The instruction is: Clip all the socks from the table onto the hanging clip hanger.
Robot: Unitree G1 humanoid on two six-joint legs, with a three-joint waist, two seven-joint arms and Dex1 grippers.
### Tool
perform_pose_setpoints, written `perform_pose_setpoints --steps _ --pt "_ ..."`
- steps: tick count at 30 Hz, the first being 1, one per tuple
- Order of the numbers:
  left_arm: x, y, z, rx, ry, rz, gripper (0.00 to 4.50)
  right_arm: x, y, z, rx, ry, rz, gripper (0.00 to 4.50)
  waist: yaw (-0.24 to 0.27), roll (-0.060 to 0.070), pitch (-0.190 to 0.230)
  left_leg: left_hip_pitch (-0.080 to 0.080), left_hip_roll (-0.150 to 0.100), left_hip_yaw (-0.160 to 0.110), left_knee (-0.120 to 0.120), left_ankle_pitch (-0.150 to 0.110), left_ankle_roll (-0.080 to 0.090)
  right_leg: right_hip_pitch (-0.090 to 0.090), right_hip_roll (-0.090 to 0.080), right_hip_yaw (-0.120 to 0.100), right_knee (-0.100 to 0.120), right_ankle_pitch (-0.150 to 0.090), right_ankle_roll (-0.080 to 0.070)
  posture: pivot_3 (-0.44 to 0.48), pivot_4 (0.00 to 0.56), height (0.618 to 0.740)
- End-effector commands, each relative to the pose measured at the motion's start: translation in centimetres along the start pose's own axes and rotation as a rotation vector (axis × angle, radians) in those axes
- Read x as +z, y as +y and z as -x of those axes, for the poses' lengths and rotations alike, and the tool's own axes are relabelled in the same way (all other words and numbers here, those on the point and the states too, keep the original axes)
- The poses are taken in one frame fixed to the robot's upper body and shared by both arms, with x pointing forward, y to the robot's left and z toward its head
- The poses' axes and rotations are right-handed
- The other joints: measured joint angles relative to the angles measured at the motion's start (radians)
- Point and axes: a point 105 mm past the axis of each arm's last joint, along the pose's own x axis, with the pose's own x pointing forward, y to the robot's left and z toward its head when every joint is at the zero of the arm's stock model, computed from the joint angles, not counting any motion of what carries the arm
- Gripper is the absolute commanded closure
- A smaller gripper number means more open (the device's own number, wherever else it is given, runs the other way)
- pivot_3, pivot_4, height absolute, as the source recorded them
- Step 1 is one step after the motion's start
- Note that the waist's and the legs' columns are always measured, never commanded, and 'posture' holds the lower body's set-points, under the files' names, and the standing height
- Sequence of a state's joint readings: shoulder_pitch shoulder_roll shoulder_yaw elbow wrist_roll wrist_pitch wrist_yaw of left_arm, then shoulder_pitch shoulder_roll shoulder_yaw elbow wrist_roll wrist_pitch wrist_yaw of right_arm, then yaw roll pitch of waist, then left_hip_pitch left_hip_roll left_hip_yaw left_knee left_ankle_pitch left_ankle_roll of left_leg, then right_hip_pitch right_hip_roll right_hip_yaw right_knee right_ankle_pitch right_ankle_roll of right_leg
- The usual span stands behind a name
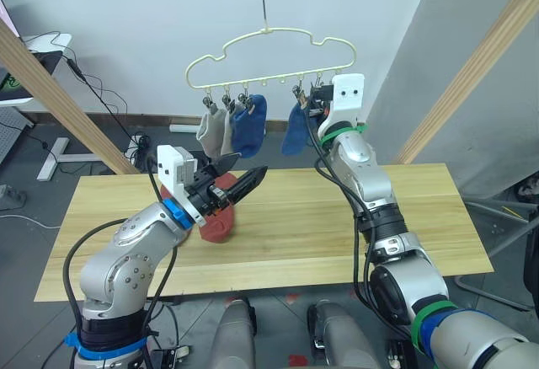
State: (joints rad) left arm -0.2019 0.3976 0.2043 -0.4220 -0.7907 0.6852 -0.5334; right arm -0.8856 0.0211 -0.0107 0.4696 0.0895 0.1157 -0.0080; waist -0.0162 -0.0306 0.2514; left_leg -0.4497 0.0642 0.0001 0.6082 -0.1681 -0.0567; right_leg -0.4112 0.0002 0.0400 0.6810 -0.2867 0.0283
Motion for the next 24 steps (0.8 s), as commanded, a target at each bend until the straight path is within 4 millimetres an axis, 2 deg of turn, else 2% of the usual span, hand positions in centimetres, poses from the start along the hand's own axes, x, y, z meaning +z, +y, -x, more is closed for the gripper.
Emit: perform_pose_setpoints --steps 1,18,24 --pt "1.33 -0.55 0.07 -0.018 -0.049 -0.033 0.0 1.81 0.27 -0.42 -0.001 -0.064 0.01 3.47 0.003 0.0 0.0 0.0 0.0 0.0 0.0 0.0 0.0 0.0 0.0 0.0 0.0 0.0 0.0 0.108 0.244 0.74" --pt "1.3 -0.51 0.06 -0.017 -0.049 -0.03 0.0 2.56 0.39 -0.97 -0.007 -0.089 0.036 3.47 0.015 0.0 0.0 0.0 0.0 0.0 0.0 0.0 0.0 0.0 0.0 0.0 0.0 0.0 0.0 0.106 0.245 0.74" --pt "1.38 -0.37 0.08 -0.012 -0.051 -0.032 0.0 2.03 0.43 -0.94 -0.003 -0.067 0.04 3.47 0.015 0.0 0.0 0.0 0.0 0.0 0.0 0.0 0.0 0.0 0.0 0.0 0.0 0.0 0.0 0.106 0.245 0.74"
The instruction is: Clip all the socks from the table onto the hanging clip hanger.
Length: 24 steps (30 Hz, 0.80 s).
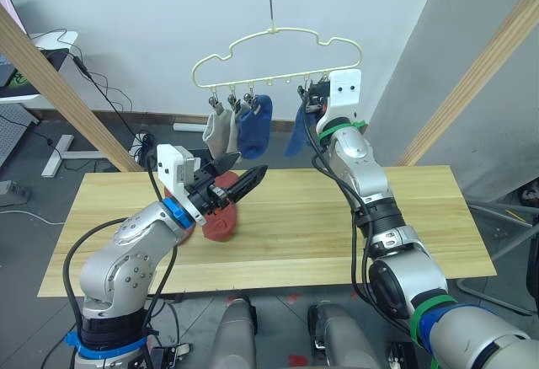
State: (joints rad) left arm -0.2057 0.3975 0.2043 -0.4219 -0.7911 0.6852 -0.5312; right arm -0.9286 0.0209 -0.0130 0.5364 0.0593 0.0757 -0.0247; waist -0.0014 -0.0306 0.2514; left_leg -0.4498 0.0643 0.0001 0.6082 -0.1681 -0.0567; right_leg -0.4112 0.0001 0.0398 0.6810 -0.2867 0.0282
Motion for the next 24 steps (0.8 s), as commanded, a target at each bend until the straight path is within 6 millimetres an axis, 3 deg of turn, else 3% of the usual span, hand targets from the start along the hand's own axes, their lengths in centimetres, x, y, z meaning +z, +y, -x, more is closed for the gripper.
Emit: perform_pose_setpoints --steps 1,4,9,24 --pt "1.28 -0.35 0.13 -0.012 -0.049 -0.03 0.0 1.59 0.34 -0.27 0.01 -0.05 0.005 3.47 0.0 0.0 0.0 0.0 0.0 0.0 0.0 0.0 0.0 0.0 0.0 0.0 0.0 0.0 0.0 0.106 0.245 0.74" --pt "1.26 -0.35 0.13 -0.011 -0.049 -0.028 0.0 1.5 0.32 -0.23 0.01 -0.048 0.004 2.94 0.0 0.0 0.0 0.0 0.0 0.0 0.0 0.0 0.0 0.0 0.0 0.0 0.0 0.0 0.0 0.106 0.245 0.74" --pt "1.19 -0.34 0.08 -0.012 -0.048 -0.025 0.0 1.5 0.18 -0.26 0.0 -0.046 0.003 1.26 0.0 0.0 0.0 0.0 0.0 0.0 0.0 0.0 0.0 0.0 0.0 0.0 0.0 0.0 0.0 0.106 0.245 0.74" --pt "1.15 -0.32 -0.01 -0.01 -0.046 -0.023 0.0 1.47 0.18 -0.4 0.004 -0.042 -0.016 1.26 0.0 0.0 0.0 0.0 0.0 0.0 0.0 0.0 0.0 0.0 0.0 0.0 0.0 0.0 0.0 0.106 0.247 0.74"
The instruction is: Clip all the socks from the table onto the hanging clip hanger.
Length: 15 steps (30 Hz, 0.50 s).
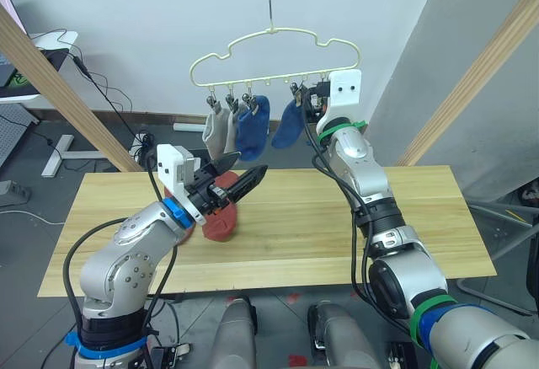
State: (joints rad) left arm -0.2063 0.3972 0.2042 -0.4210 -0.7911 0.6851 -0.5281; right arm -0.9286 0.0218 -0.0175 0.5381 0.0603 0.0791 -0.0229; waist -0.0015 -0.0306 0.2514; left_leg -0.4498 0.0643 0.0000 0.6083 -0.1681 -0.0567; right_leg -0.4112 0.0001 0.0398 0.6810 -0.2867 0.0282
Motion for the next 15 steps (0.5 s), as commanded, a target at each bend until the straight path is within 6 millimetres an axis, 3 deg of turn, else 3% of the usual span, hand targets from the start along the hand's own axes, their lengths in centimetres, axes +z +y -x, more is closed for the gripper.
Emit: perform_pose_setpoints --steps 1,3,8,15 --pt "1.15 -0.37 -0.01 -0.013 -0.047 -0.022 0.0 1.55 0.24 -0.43 0.004 -0.046 -0.016 1.42 0.0 0.0 0.0 0.0 0.0 0.0 0.0 0.0 0.0 0.0 0.0 0.0 0.0 0.0 0.0 0.106 0.247 0.74" --pt "1.14 -0.41 -0.02 -0.013 -0.047 -0.021 0.0 1.54 0.21 -0.49 0.001 -0.044 -0.02 1.82 0.0 0.0 0.0 0.0 0.0 0.0 0.0 0.0 0.0 0.0 0.0 0.0 0.0 0.0 0.0 0.107 0.246 0.74" --pt "1.1 -0.49 0.01 -0.013 -0.045 -0.019 0.0 1.67 0.25 -0.61 -0.001 -0.046 -0.022 3.53 0.0 0.0 0.0 0.0 0.0 0.0 0.0 0.0 0.0 0.0 0.0 0.0 0.0 0.0 0.0 0.108 0.247 0.74" --pt "1.1 -0.47 0.02 -0.013 -0.043 -0.02 0.0 1.78 0.3 -0.63 -0.002 -0.051 -0.016 3.53 0.0 0.0 0.0 0.0 0.0 0.0 0.0 0.0 0.0 0.0 0.0 0.0 0.0 0.0 0.0 0.106 0.247 0.74"
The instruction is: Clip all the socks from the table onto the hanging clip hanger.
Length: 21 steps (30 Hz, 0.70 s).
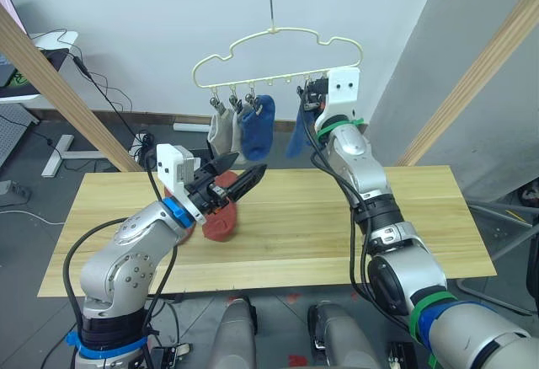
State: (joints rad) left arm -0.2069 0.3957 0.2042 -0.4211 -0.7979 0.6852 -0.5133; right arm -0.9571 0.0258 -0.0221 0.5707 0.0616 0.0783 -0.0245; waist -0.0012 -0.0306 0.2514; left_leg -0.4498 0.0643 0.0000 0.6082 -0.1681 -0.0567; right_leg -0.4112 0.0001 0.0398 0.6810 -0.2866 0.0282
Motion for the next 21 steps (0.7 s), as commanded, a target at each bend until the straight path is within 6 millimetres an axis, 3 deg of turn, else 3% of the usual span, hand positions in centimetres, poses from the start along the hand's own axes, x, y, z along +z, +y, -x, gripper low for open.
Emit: perform_pose_setpoints --steps 1,8,11,15,21 --pt "1.05 -0.57 0.04 -0.024 -0.039 -0.024 0.0 1.63 0.03 -0.22 -0.007 -0.058 -0.012 3.53 0.0 0.0 0.0 0.0 0.0 0.0 0.0 0.0 0.0 0.0 0.0 0.0 0.0 0.0 0.0 0.106 0.246 0.74" --pt "1.03 -0.64 -0.03 -0.029 -0.037 -0.022 0.0 1.55 -0.19 -0.19 -0.017 -0.053 -0.005 3.53 0.0 0.0 0.0 0.0 0.0 0.0 0.0 0.0 0.0 0.0 0.0 0.0 0.0 0.0 0.0 0.104 0.245 0.74" --pt "1.02 -0.66 -0.02 -0.03 -0.037 -0.023 0.0 1.43 -0.17 -0.12 -0.016 -0.049 -0.01 3.03 0.0 0.0 0.0 0.0 0.0 0.0 0.0 0.0 0.0 0.0 0.0 0.0 0.0 0.0 0.0 0.104 0.243 0.74" --pt "0.99 -0.7 -0.01 -0.031 -0.036 -0.022 0.0 1.43 -0.16 -0.12 -0.018 -0.049 -0.011 1.7 0.0 0.0 0.0 0.0 0.0 0.0 0.0 0.0 0.0 0.0 0.0 0.0 0.0 0.0 0.0 0.104 0.242 0.74" --pt "1.01 -0.69 -0.05 -0.031 -0.035 -0.024 0.0 1.44 -0.05 -0.18 -0.015 -0.047 -0.013 1.7 0.0 0.0 0.0 0.0 0.0 0.0 0.0 0.0 0.0 0.0 0.0 0.0 0.0 0.0 0.0 0.104 0.242 0.74"
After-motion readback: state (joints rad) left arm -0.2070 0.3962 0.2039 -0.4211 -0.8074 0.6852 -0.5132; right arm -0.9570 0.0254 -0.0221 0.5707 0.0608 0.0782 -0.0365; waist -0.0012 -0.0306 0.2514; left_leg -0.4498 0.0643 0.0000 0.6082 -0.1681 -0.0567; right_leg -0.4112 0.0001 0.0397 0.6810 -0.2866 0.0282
